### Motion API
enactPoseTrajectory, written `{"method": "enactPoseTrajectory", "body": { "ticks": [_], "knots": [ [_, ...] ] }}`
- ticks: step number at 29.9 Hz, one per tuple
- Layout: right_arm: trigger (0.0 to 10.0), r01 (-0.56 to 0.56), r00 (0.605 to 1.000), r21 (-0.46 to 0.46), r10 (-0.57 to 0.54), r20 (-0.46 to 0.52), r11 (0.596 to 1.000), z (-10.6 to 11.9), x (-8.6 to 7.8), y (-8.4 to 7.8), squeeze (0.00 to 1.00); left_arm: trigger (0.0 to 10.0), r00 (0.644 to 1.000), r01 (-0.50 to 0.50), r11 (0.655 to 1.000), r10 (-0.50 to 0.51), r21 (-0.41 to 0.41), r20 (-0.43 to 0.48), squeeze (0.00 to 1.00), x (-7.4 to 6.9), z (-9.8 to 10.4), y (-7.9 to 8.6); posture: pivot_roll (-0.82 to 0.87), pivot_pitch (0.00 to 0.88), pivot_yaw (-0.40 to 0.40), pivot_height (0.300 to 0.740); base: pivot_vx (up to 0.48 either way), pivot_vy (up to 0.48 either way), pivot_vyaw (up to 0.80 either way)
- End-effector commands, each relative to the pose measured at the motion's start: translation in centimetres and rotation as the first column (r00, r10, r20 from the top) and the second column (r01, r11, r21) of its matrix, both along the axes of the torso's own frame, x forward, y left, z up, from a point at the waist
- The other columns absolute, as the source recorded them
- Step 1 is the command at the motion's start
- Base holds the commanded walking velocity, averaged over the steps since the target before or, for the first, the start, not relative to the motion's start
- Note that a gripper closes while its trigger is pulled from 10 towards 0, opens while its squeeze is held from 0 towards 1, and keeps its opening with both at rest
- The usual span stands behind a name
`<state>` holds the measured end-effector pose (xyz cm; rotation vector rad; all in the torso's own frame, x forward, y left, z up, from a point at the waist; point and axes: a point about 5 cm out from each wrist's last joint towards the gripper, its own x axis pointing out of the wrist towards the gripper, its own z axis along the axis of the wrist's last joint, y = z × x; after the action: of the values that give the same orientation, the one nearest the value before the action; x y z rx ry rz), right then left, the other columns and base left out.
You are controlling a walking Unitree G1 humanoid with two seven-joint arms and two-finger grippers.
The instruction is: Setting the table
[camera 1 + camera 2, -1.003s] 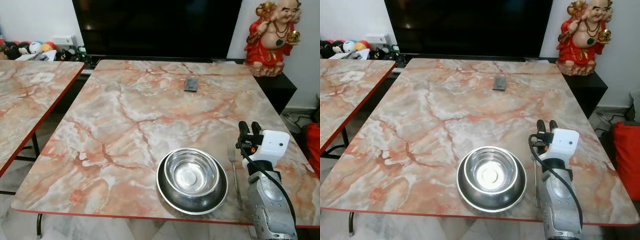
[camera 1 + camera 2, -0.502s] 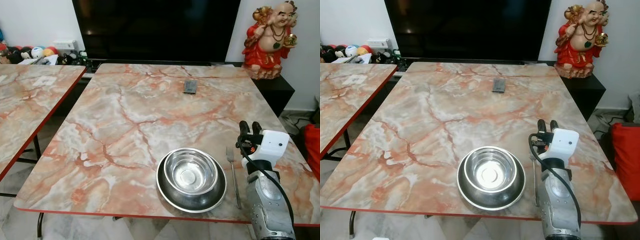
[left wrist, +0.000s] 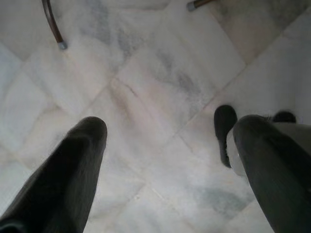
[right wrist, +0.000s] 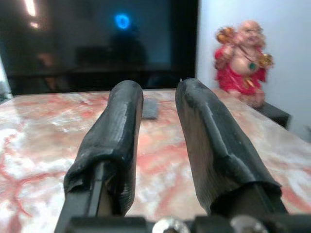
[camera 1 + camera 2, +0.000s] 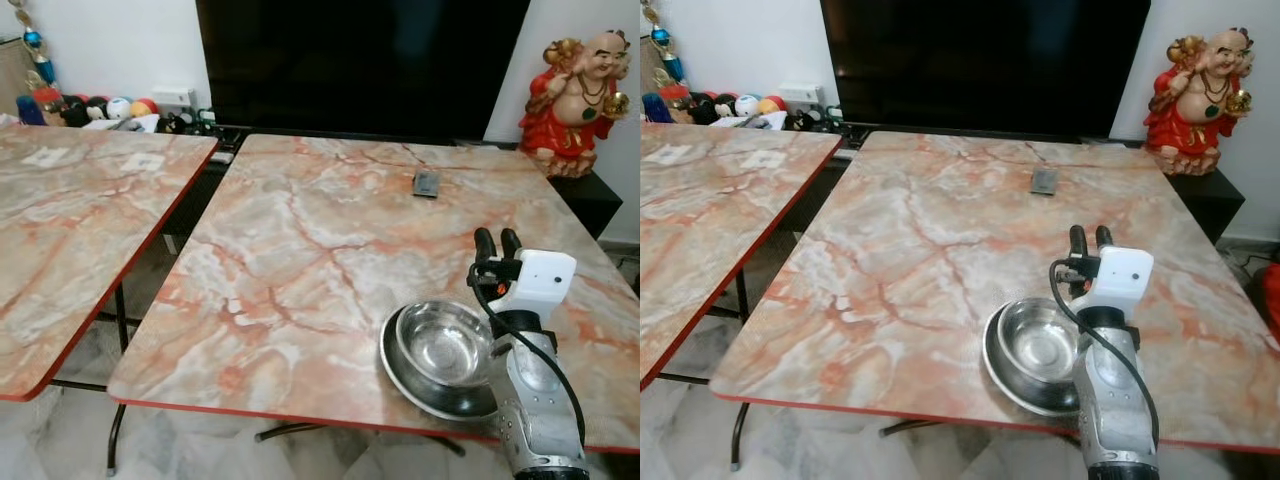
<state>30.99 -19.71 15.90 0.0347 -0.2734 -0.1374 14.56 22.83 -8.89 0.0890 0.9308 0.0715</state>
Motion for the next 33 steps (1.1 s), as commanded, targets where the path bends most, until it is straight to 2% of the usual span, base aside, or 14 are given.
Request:
{"method": "enactPoseTrajectory", "body": {
  "ticks": [1, 20, 28, 33],
  "knots": [
    [10.0, -0.014, 1.0, -0.005, 0.014, 0.013, 1.0, 0.4, 0.1, 0.5, 0.0, 10.0, 1.0, -0.016, 1.0, 0.016, 0.008, -0.008, 0.0, -0.3, 0.0, 0.5, -0.01, 0.0, -0.02, 0.74, 0.0, 0.48, 0.0],
    [10.0, -0.062, 0.997, -0.016, 0.063, 0.033, 0.998, 1.1, 0.4, 1.8, 0.0, 10.0, 0.999, -0.033, 0.999, 0.033, -0.004, 0.02, 0.0, -0.5, 0.0, 0.2, 0.0, 0.018, -0.039, 0.74, 0.0, 0.48, 0.0],
    [10.0, -0.076, 0.997, -0.027, 0.077, 0.029, 0.997, 0.8, 0.2, 2.3, 0.0, 10.0, 0.999, -0.038, 0.999, 0.038, 0.008, 0.015, 0.0, -0.9, 0.0, 0.8, 0.01, 0.029, -0.032, 0.74, 0.0, 0.48, 0.0],
    [10.0, -0.078, 0.997, -0.022, 0.078, 0.027, 0.997, 0.8, 0.2, 2.4, 0.0, 10.0, 0.999, -0.041, 0.999, 0.041, 0.012, 0.007, 0.0, -1.1, 0.0, 1.1, 0.01, 0.034, -0.03, 0.74, 0.0, 0.48, 0.39]
  ]
}}
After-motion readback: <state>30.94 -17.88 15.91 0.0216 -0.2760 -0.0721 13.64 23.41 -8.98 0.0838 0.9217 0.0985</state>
